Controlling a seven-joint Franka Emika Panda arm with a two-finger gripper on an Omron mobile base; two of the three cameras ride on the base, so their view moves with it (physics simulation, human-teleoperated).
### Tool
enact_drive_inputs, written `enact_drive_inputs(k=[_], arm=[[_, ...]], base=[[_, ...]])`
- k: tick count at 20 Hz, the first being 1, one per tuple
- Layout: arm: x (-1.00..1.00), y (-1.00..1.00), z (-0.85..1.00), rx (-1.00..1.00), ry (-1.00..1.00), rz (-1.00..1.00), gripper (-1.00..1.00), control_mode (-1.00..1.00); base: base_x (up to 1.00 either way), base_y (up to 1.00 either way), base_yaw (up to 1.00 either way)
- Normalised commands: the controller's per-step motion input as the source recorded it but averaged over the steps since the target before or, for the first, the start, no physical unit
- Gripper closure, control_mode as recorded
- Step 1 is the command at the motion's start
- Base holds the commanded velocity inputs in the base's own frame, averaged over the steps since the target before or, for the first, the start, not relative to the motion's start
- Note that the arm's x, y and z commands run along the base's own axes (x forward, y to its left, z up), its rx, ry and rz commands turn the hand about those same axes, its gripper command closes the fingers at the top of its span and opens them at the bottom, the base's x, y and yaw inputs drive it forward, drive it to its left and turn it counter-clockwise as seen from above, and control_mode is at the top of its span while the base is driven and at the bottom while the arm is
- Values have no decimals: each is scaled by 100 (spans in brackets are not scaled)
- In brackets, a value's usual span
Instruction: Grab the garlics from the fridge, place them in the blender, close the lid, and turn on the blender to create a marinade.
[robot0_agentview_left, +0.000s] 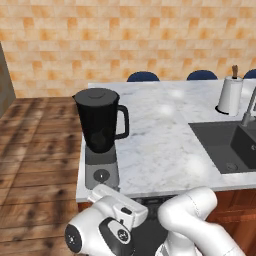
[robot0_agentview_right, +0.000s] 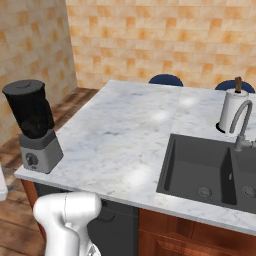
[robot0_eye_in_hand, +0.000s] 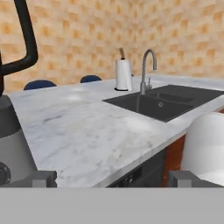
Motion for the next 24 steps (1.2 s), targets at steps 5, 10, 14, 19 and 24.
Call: enact_drive_inputs(k=[5, 10, 14, 19, 24], arm=[[22, 4, -41, -3, -11, 0, -100, -100], [35, 13, -24, -1, -9, 0, -100, -100], [36, 15, -20, -2, -7, 0, -100, -100], [34, 18, -29, -2, -5, 0, -100, -100], [37, 17, -36, -2, -2, 0, -100, -100]], base=[[0, 0, 0], [0, 0, 0], [0, 0, 0], [0, 0, 0], [0, 0, 0]])
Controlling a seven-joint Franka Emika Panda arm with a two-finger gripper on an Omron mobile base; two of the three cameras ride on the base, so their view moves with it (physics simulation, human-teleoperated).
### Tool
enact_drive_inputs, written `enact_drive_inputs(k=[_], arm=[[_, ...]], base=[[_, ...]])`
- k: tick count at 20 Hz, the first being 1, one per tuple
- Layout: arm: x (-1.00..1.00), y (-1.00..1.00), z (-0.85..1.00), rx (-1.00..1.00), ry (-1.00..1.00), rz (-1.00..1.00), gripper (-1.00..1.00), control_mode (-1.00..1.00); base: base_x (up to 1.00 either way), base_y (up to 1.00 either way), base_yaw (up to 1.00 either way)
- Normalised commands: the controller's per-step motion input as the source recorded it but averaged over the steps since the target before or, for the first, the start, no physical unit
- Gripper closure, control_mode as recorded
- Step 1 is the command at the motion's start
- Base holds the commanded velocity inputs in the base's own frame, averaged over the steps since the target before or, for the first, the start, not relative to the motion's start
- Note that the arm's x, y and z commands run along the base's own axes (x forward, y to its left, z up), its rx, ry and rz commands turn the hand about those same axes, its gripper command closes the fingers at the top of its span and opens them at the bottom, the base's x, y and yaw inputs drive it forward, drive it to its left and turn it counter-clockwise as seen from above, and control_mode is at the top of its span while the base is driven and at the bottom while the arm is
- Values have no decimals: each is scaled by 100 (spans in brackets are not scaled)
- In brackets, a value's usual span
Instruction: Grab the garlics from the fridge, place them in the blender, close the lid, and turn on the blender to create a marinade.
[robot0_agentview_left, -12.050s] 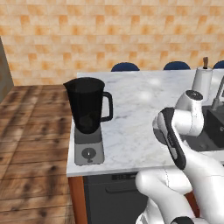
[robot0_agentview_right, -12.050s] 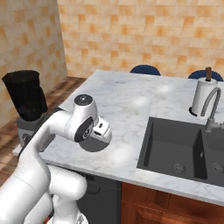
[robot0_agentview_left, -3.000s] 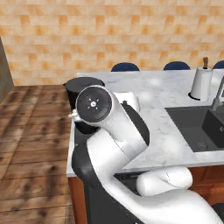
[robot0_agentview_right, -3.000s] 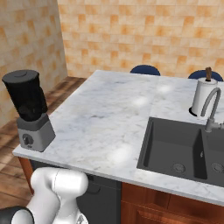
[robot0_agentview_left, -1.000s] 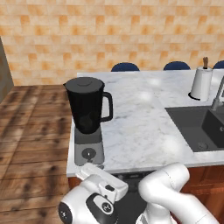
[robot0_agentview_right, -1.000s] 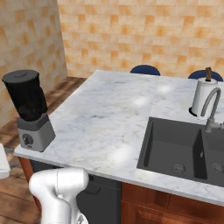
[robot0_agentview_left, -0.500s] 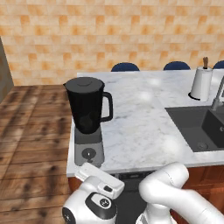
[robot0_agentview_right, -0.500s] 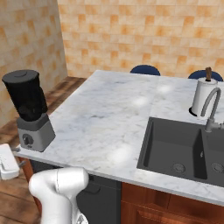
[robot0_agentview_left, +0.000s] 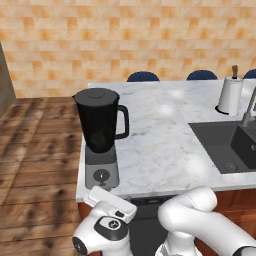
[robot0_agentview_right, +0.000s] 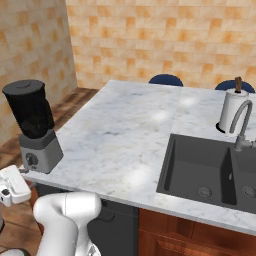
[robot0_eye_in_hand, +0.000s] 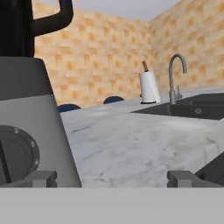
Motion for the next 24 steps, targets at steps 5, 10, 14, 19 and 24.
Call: enact_drive_inputs(k=[5, 10, 14, 19, 24], arm=[[36, 18, -24, -1, -4, 0, -100, -100], [41, 15, -8, 0, -3, 0, -100, -100], [42, 13, -24, 0, 0, 0, -100, -100], [29, 14, -37, 0, 0, 0, -100, -100], [35, 15, -45, 0, 0, 0, -100, -100]], base=[[0, 0, 0], [0, 0, 0], [0, 0, 0], [0, 0, 0], [0, 0, 0]])
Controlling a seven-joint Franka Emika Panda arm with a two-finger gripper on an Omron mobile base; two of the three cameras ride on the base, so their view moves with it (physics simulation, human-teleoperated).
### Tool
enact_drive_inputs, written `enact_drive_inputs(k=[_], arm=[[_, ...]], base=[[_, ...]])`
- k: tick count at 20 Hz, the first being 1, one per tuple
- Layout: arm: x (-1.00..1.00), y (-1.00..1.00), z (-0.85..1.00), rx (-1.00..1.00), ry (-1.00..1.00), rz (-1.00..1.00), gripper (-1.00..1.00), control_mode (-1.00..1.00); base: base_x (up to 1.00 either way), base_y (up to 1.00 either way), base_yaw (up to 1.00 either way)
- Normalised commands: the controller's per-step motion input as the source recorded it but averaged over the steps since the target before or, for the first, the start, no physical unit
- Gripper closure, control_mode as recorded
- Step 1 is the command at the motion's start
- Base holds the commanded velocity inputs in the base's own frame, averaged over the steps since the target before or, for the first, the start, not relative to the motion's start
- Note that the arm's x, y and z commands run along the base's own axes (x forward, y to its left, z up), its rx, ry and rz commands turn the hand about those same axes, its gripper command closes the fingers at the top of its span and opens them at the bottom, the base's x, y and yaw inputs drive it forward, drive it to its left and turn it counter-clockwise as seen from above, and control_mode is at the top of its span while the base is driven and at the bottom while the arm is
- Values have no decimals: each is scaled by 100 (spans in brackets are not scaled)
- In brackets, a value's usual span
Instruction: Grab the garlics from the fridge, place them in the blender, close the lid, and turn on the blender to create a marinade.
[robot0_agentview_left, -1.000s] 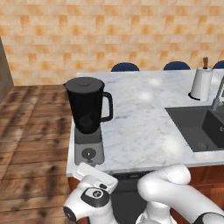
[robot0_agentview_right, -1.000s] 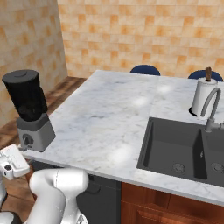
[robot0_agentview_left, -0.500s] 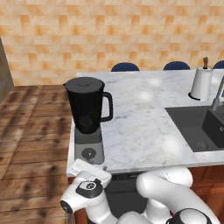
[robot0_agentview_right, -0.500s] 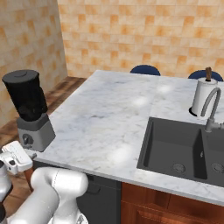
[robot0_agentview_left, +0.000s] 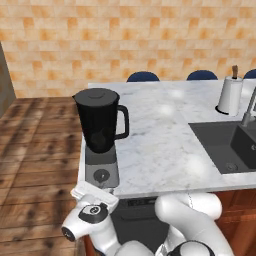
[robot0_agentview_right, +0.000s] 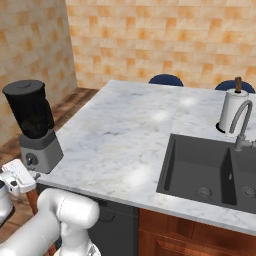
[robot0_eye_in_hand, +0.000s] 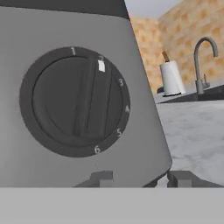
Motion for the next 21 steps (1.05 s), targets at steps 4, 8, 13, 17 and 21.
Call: enact_drive_inputs(k=[4, 8, 13, 17, 21], arm=[[17, 8, -23, 0, -3, 0, -100, -100], [-94, 0, 17, 1, -20, 0, -100, -100], [-66, 0, 88, 0, -20, 0, -100, -100], [-34, 0, 98, 0, -15, 0, -100, -100], [-29, 0, 67, 0, -13, 0, -100, -100]], base=[[0, 0, 0], [0, 0, 0], [0, 0, 0], [0, 0, 0], [0, 0, 0]])
